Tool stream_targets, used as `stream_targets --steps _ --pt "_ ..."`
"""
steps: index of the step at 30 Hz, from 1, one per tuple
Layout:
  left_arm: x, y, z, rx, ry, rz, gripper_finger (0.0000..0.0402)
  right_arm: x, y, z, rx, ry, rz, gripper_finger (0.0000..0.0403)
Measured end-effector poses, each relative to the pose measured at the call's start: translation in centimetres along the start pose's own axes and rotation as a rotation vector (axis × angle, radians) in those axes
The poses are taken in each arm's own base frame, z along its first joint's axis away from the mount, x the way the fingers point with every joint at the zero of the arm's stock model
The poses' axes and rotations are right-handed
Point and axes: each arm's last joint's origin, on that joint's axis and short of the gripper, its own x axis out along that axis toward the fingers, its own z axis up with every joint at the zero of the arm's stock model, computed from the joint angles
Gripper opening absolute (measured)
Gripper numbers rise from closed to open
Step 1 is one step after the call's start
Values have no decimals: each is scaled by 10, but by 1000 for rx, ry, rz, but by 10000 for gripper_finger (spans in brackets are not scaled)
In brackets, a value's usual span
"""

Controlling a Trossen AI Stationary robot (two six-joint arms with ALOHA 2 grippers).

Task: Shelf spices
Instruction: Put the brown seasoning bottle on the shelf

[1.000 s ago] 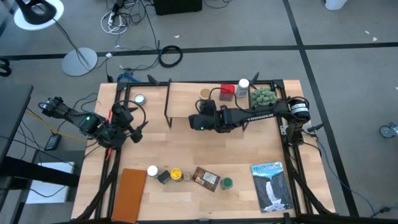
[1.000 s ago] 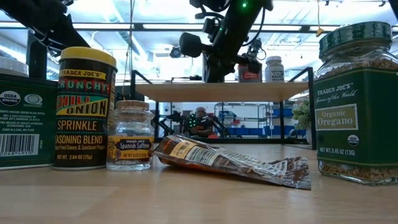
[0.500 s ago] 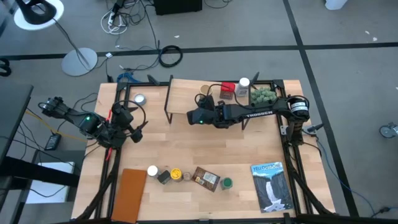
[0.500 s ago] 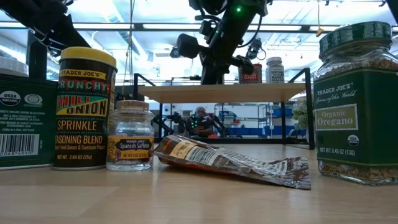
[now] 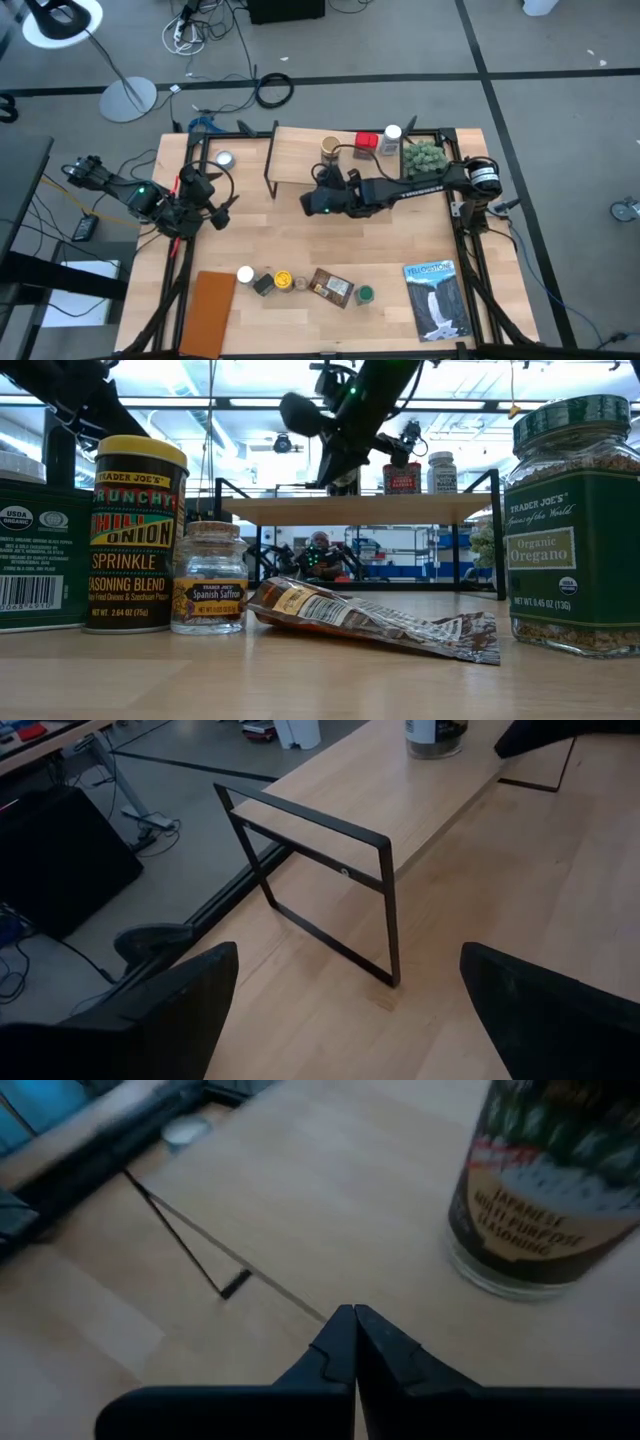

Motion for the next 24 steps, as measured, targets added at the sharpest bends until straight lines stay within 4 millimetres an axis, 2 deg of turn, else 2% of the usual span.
stream_targets --steps 3,11,15,19,24 --pt "0 -1 0 -14 2 -11 388 -15 0 7 18 -16 35 0" --pt "0 -2 0 -19 22 -41 388 -71 -5 26 95 -62 146 0" --pt "0 -2 0 -18 40 -64 388 -90 -11 35 131 -83 178 0" --pt "0 -3 -1 -14 45 -71 388 -91 -20 46 128 -93 172 0" --pt "0 -2 0 -8 19 -36 388 -76 -31 58 91 -65 160 0"
